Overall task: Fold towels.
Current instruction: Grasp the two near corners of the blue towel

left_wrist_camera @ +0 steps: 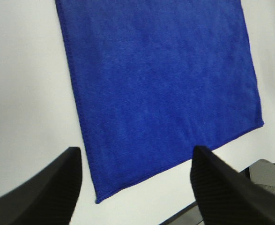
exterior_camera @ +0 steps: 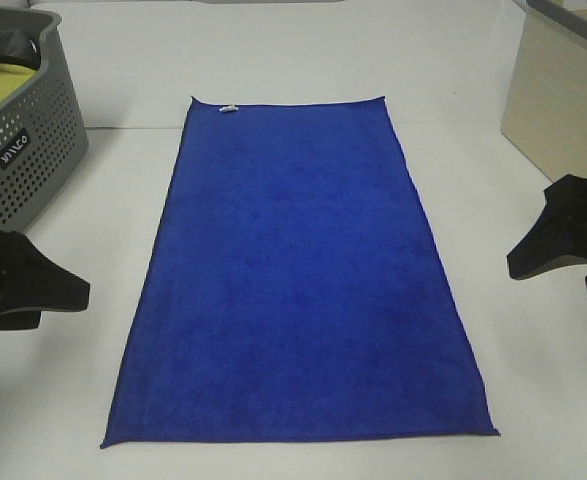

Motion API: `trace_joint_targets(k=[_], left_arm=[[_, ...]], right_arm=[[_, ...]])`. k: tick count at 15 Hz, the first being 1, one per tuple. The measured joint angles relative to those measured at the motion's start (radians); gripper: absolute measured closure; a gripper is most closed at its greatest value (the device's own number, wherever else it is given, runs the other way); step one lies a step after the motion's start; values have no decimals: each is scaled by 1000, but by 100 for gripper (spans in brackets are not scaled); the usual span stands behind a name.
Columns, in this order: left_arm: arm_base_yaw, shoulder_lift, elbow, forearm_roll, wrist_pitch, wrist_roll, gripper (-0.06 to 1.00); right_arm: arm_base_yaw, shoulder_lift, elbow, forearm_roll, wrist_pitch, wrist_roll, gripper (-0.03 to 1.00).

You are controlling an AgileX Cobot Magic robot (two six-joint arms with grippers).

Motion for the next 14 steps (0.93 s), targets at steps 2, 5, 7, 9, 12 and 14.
trace_joint_targets(k=[2, 5, 7, 9, 12, 14], left_arm=[[0, 86, -1, -39, -24, 44, 31], [0, 200, -2, -118, -25, 117, 31], [-31, 252, -3, -159, -34, 164, 31], [-89, 288, -3, -163, -71, 172, 31], [-122, 300, -3, -174, -126, 165, 31], [-122, 300, -3, -198, -149, 163, 31]], right_arm=[[0, 93, 0, 64, -21, -65, 21], [0, 210, -1, 93, -57, -102, 21], [0, 265, 5, 104, -72, -106, 22], [0, 283, 74, 147, -142, -119, 24], [0, 284, 119, 237, -200, -207, 24], [0, 284, 120, 282, -212, -249, 24]])
